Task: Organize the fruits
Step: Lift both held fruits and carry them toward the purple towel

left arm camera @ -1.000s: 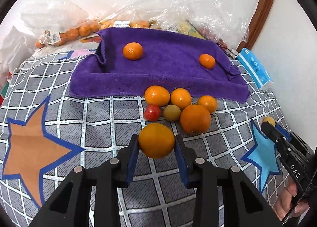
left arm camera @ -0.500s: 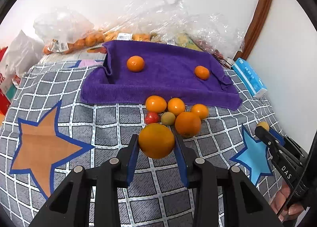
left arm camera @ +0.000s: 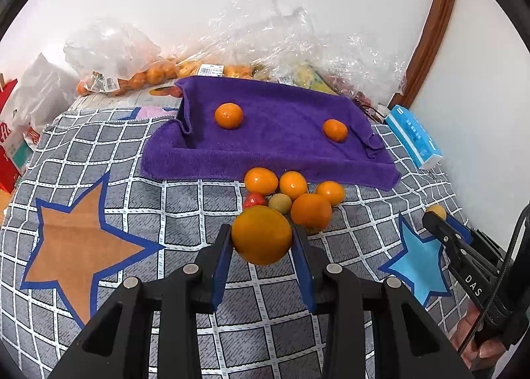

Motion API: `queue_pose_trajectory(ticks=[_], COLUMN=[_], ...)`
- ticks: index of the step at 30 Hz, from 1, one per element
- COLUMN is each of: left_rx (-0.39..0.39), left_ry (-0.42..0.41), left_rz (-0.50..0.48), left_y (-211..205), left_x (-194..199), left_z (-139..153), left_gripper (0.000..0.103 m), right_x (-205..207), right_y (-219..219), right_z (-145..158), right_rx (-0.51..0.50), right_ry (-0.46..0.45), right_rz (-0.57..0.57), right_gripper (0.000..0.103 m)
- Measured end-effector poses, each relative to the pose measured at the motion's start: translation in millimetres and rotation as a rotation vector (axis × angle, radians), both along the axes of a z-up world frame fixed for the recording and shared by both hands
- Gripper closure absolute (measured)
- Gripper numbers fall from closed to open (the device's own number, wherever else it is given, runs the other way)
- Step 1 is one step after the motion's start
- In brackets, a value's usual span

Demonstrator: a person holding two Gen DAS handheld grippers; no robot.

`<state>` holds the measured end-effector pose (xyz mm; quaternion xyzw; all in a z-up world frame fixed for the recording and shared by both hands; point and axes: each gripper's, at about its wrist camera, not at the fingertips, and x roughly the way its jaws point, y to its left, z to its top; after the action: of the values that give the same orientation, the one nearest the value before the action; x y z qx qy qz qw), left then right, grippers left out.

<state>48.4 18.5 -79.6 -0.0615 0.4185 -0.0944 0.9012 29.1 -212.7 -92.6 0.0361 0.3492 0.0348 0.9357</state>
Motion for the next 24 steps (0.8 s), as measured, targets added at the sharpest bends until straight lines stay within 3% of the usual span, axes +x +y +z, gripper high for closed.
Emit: queue_pose_trajectory(ticks=[24], left_rx=[-0.006], left_ry=[-0.015], left_rz=[0.019], left_y=[4.0], left_x=[20.9], left_z=[12.7], left_gripper=[0.069], right_x=[30.1], right_y=[0.4], right_z=[23.8], right_rx=[0.007], right_ry=[-0.028], right_rz=[-0.026], right_gripper=[0.076])
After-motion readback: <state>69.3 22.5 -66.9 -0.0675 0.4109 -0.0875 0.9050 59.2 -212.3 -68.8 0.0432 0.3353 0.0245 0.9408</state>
